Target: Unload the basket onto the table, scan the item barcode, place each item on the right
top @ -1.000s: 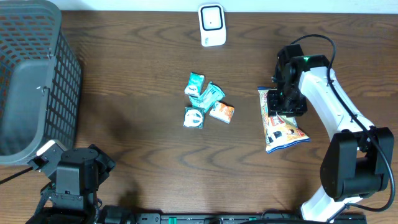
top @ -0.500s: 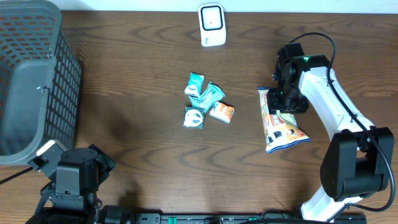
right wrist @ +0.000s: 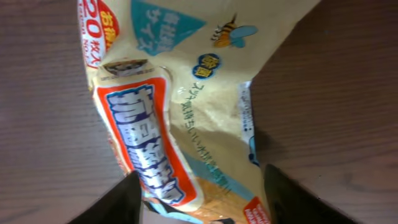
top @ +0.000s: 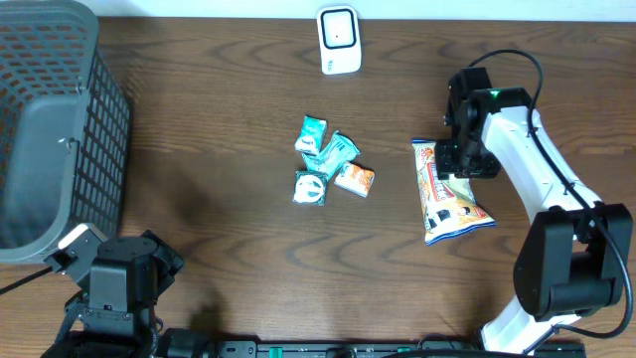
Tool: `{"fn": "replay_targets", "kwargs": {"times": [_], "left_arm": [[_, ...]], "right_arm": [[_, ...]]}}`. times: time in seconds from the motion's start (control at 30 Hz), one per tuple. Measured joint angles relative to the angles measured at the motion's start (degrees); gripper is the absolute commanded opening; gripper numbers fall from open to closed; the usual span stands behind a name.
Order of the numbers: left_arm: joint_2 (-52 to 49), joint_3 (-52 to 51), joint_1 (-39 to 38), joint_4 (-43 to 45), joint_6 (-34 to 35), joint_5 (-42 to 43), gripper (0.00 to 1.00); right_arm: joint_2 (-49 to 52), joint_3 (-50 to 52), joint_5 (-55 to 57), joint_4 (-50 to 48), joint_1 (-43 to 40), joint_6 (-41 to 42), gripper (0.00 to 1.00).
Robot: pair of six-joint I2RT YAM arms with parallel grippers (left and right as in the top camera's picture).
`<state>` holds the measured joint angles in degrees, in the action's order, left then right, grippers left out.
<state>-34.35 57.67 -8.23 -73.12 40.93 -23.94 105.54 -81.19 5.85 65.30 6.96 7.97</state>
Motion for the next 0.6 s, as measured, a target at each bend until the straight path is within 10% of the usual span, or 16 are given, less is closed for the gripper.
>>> {"fn": "replay_targets", "kwargs": {"times": [0.27,0.6], "left_arm": [[0.0,0.0,0.0,0.0,0.0,0.0,0.98],[0.0,0.0,0.0,0.0,0.0,0.0,0.97]], "right_arm": [[0.02,1.03,-4.57,-0.66,0.13,-1.6,0.21],[0.0,2.23,-6.49,-2.08,3.08,-2.32,0.53]]}}
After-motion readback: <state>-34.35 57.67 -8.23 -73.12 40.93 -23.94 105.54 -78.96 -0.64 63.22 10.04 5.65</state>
